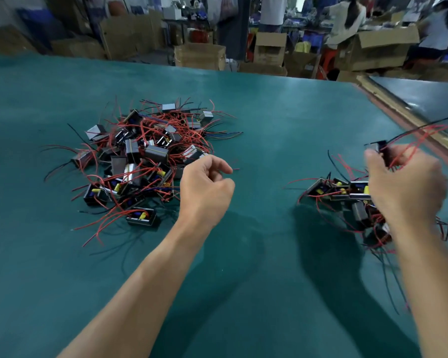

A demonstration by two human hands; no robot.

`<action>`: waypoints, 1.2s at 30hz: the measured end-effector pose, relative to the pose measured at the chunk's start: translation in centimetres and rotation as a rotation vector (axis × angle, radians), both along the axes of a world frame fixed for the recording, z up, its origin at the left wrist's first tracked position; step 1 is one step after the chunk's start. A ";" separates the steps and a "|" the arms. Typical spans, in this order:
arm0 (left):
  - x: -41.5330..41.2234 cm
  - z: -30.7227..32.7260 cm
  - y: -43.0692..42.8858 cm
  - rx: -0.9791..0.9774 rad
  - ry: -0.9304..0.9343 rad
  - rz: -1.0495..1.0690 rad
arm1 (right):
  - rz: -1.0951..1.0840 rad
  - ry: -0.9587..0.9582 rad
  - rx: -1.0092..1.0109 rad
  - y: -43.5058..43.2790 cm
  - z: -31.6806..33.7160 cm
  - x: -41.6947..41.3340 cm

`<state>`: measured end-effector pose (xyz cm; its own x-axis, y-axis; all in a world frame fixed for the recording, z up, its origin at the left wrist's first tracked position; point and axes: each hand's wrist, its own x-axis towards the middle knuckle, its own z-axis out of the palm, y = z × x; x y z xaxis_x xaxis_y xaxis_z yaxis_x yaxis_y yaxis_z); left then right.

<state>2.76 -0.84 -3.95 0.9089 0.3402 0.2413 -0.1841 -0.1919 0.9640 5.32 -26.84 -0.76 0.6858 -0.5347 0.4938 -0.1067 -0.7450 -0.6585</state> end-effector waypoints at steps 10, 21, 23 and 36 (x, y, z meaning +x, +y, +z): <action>0.3 0.6 1.2 -0.127 0.153 0.149 | 0.092 0.200 -0.055 1.1 -0.2 -0.3; 0.7 1.3 2.1 -0.467 0.199 0.192 | 0.701 0.081 -0.185 7.1 -2.5 -2.7; 0.6 1.6 1.7 -0.515 0.210 0.133 | 0.749 0.122 -0.186 7.4 -2.8 -2.9; -1.3 3.0 3.5 0.874 0.533 0.293 | 0.814 0.263 -0.120 7.5 -2.8 -3.1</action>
